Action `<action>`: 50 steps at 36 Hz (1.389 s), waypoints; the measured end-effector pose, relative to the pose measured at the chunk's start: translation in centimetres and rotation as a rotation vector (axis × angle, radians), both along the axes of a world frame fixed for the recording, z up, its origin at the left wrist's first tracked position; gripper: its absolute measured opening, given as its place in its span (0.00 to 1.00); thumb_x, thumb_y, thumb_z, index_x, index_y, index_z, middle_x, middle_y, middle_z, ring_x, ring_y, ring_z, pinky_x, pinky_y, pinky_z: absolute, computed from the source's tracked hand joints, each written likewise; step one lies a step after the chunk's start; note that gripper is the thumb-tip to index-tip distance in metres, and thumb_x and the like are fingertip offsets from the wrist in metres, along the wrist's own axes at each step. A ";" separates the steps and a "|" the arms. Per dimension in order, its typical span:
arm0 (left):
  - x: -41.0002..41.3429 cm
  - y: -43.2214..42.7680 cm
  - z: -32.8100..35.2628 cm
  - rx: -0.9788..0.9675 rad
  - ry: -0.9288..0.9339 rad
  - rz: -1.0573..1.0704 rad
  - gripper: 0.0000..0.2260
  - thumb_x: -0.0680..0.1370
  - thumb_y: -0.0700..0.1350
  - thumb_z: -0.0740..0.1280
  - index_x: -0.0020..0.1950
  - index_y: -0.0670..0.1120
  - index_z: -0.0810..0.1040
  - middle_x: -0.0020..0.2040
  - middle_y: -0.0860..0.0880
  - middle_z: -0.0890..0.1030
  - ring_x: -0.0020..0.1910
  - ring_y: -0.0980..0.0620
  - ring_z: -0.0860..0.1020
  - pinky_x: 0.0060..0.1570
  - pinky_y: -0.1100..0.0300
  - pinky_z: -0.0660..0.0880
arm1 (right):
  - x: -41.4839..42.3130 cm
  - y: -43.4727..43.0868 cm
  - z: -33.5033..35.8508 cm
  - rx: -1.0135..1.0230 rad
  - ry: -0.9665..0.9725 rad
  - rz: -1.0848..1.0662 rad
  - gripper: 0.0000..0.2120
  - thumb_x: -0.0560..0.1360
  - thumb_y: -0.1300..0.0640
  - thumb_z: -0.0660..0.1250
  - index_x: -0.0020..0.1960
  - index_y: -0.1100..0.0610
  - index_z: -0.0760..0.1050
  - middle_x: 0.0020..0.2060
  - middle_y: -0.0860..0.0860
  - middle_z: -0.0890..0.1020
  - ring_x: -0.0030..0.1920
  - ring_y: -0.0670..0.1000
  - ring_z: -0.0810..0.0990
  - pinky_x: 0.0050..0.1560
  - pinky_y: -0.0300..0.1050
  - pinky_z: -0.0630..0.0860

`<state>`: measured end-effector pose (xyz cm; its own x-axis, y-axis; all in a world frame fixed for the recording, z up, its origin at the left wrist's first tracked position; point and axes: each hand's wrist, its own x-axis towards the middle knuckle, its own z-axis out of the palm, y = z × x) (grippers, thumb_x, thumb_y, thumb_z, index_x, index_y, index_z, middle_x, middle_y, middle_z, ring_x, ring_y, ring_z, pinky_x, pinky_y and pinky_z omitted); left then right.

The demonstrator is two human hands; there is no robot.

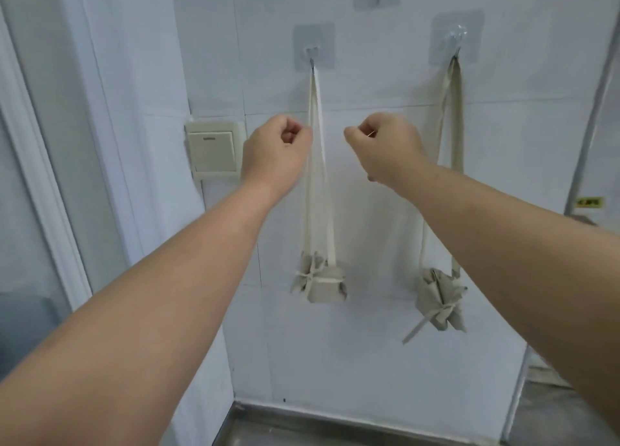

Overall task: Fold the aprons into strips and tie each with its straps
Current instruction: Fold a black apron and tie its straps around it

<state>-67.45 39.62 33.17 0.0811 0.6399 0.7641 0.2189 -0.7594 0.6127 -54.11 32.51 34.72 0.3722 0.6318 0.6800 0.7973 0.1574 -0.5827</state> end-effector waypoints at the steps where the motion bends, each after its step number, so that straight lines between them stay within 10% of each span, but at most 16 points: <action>1: 0.0 -0.5 -0.6 -0.014 0.009 -0.019 0.06 0.76 0.48 0.65 0.38 0.52 0.74 0.35 0.53 0.78 0.42 0.48 0.79 0.45 0.55 0.76 | 0.1 -0.5 -0.9 -0.010 0.022 0.007 0.13 0.76 0.52 0.61 0.41 0.60 0.76 0.30 0.49 0.74 0.41 0.58 0.80 0.46 0.52 0.80; 17: 8.3 -13.9 -10.4 -0.304 0.154 -0.439 0.06 0.76 0.44 0.66 0.40 0.51 0.77 0.37 0.53 0.79 0.36 0.55 0.79 0.37 0.64 0.73 | 6.1 -15.8 -13.0 -0.182 0.334 -0.049 0.11 0.76 0.53 0.63 0.42 0.60 0.76 0.34 0.53 0.78 0.31 0.50 0.75 0.41 0.54 0.80; 35: 30.8 -47.9 -25.0 -0.597 0.387 -0.978 0.08 0.77 0.40 0.65 0.39 0.49 0.77 0.35 0.51 0.78 0.31 0.60 0.75 0.33 0.69 0.70 | 24.5 -56.2 -25.0 -0.464 0.442 -0.628 0.12 0.76 0.54 0.62 0.38 0.60 0.75 0.30 0.50 0.75 0.33 0.51 0.71 0.39 0.43 0.70; 50: 47.4 -49.0 -31.8 -0.813 0.417 -0.897 0.04 0.76 0.44 0.65 0.43 0.49 0.79 0.38 0.52 0.80 0.39 0.54 0.77 0.43 0.56 0.74 | 39.1 -57.3 -30.5 -0.519 0.555 -0.726 0.07 0.77 0.52 0.61 0.48 0.54 0.75 0.34 0.48 0.76 0.33 0.48 0.73 0.32 0.39 0.69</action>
